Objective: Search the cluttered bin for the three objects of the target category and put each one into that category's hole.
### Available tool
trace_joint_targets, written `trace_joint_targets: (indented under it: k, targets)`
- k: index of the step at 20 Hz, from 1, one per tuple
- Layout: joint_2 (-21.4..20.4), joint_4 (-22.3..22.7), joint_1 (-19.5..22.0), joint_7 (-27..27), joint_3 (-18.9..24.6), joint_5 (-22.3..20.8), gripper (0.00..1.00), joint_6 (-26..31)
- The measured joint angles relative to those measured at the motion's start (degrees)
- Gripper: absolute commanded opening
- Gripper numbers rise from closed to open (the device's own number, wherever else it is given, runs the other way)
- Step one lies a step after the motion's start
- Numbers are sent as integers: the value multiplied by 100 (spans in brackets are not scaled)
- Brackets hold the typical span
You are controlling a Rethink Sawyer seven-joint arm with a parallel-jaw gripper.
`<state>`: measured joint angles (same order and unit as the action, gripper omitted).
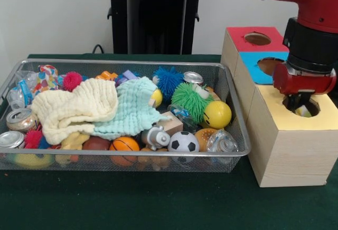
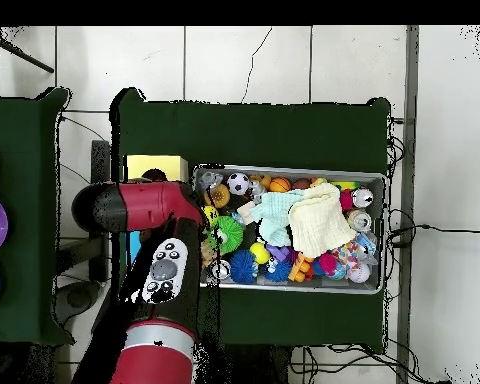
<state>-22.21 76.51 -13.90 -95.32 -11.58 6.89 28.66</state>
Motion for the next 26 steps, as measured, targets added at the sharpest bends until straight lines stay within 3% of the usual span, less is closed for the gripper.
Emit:
trace_joint_targets:
  k: [13,26]
  targets:
    - [-557,54,-418,0,-386,0,0,7]
    - [-508,90,-342,0,-385,0,0,4]
